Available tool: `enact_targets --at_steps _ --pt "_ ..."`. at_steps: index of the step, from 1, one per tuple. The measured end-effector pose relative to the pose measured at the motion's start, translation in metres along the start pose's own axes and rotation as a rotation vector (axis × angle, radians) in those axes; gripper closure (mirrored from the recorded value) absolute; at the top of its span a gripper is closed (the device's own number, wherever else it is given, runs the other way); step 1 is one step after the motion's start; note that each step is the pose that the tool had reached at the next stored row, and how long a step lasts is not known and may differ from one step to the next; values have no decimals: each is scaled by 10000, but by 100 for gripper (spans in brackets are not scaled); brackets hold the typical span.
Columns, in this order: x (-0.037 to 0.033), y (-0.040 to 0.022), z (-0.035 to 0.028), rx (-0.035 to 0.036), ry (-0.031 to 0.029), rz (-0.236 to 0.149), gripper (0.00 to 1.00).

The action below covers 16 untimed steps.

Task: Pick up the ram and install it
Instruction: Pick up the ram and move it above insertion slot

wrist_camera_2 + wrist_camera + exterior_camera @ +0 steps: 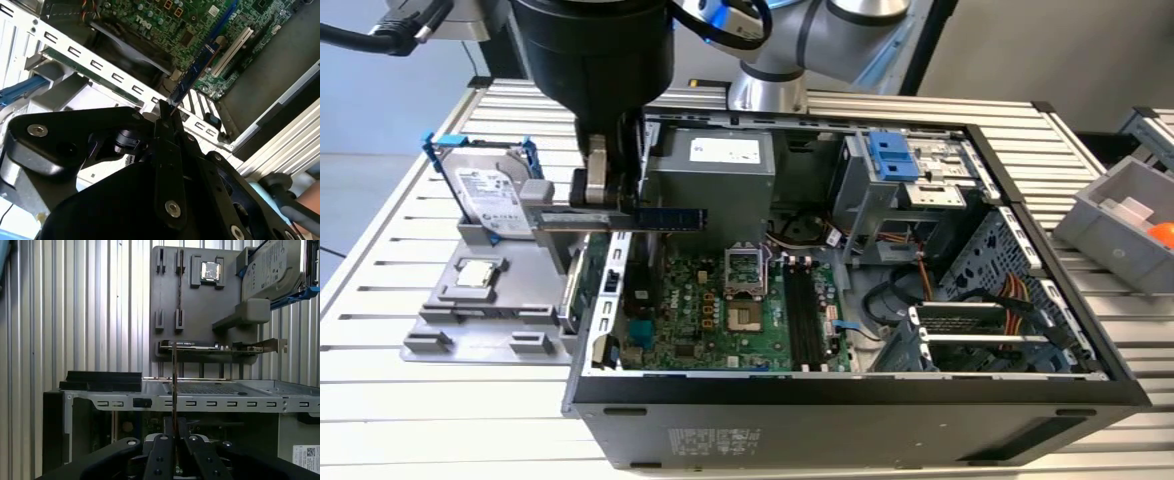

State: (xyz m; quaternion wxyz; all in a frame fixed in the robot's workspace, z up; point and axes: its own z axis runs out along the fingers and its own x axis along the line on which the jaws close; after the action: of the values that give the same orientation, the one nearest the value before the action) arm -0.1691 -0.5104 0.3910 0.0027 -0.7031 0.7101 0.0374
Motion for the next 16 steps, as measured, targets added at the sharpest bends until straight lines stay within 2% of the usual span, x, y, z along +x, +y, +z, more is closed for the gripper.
enact_targets --at_steps 16 --pt "-2 -207 -10 0 0 0 100"
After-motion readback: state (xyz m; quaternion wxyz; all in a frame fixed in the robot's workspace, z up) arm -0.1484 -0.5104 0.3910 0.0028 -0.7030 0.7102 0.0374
